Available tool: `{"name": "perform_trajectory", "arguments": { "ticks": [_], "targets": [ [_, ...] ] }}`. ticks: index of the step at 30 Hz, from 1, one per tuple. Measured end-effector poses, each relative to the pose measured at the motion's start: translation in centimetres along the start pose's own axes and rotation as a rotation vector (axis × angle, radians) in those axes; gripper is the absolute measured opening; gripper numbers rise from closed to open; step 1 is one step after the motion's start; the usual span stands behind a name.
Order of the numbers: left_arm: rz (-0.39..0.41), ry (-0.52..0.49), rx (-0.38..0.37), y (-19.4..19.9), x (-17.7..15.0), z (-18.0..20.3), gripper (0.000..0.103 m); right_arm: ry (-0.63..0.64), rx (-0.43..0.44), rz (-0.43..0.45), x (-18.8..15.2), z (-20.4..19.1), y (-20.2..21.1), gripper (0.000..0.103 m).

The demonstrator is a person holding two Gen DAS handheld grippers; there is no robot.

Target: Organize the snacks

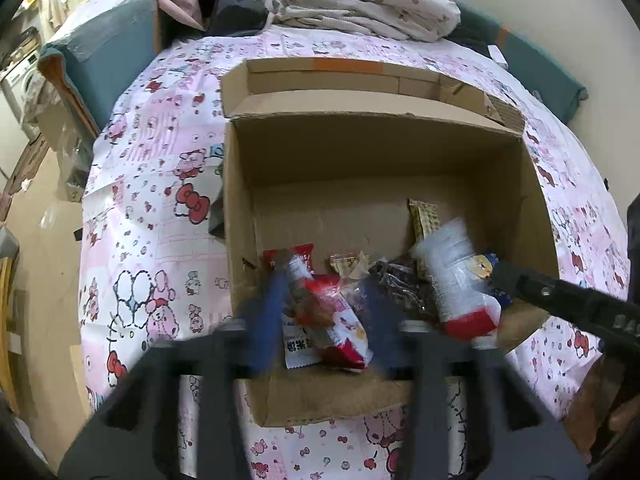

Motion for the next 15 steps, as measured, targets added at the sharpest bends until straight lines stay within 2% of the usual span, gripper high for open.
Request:
{"name": "perform_trajectory", "arguments": {
  "ticks": [1, 2, 6, 8, 11, 15],
  "targets": [
    [0.011, 0.006, -0.024, 0.2, -0.1, 0.0, 0.078, -0.006, 0.012, 0.009, 0.0, 0.0, 0.3, 0.063],
    [0.021, 0.011, -0.043, 0.6, -0.2, 0.0, 0.080, -0.003, 0.013, 0.030, -0.1, -0.1, 0.6, 0.068],
    [0.084, 0.002, -0.005, 2.5, -0.8, 0.3, 0.082, 0.063, -0.035, 0.089, -0.4, -1.3, 2.4, 0.080],
    [0.117, 0.008, -0.003, 3.8, -1.1, 0.1, 0.082, 0.093, -0.052, 0.129, -0.6, -2.1, 3.7, 0.097],
    [0.163, 0.012, 0.017, 5.7, -1.4, -0.3, 0.082, 0.115, -0.089, 0.198, -1.4, -3.0, 5.9, 0.101],
    [0.213, 0.030, 0.029, 8.0, -1.8, -0.8, 0.082, 0.115, -0.139, 0.249, -2.4, -3.6, 8.6, 0.103]
  ]
}}
Point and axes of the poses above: each gripper's, at about its wrist camera, not at the fingertips, and y roughly against the way its jaws point, z to its right, x to its top, the point moved 3 cm from there along -y, roughly the way its jaws point, and after that the axes turned 7 degrees about -z, right-handed, at the moved point
